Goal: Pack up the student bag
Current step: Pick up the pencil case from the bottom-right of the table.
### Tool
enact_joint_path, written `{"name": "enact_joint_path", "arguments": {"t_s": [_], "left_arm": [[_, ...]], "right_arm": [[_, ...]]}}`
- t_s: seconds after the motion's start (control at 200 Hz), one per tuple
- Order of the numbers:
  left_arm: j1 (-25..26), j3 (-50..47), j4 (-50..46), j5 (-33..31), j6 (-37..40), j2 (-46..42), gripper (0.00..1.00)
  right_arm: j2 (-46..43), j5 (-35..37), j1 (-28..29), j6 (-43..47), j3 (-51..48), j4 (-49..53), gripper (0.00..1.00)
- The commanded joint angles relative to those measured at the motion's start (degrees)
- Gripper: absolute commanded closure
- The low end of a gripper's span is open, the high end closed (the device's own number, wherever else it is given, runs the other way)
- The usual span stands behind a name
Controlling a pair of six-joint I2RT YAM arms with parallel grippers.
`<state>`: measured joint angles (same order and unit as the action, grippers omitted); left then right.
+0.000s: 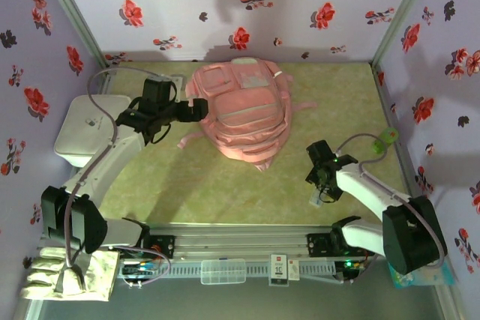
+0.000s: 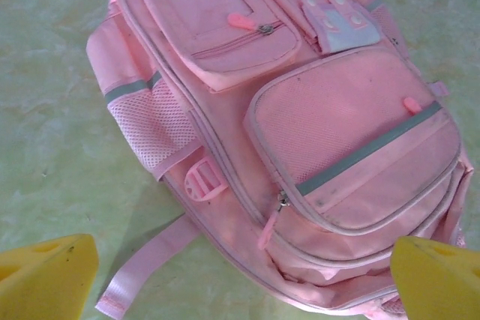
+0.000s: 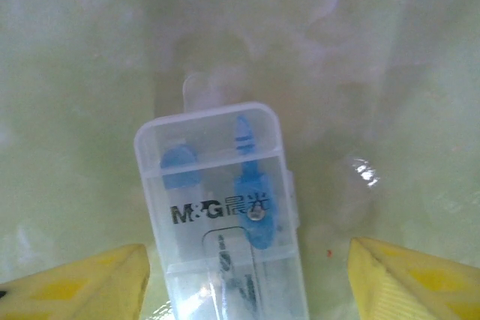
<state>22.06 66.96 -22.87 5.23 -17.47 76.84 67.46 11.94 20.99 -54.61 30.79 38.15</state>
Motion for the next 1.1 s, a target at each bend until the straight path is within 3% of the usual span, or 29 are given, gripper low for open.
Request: {"name": "enact_joint_path", "arguments": {"t_s": [0.0,0.11,0.385,0.58,0.745,0.905,1.095], "left_arm": [[-0.42,-0.43,2.02,2.35,1.26,-0.64,0.0],[-0.37,-0.43,2.22,2.97,1.77,-0.46,0.0],[-0.27,0.44,2.15,6.43,1.31,0.5,0.0],[0.64,1.39,1.91,7.95,2.33,2.74,0.0],[3.48,4.16,1.71,10.55,5.01,7.83,0.0],[8.43,9.69,-0.16,11.66,13.18,14.98,0.01],[14.02,17.12,-5.27,8.24,30.96,24.31,0.15]], "right_arm": [[0.38,-1.52,0.7,-0.81,-0.59,-1.42,0.36],[0.88,-1.44,1.48,-1.4,-0.46,-0.07,0.4],[0.76,-2.41,3.26,-5.31,-2.19,0.39,0.4],[0.18,-1.63,3.26,-4.96,-1.81,-0.99,0.58],[-2.35,0.19,3.19,-3.66,0.15,-1.6,0.6],[-4.16,-0.41,3.08,-3.35,0.55,-5.47,0.6],[-4.38,-2.1,2.67,-2.72,1.58,-8.22,0.6]]}}
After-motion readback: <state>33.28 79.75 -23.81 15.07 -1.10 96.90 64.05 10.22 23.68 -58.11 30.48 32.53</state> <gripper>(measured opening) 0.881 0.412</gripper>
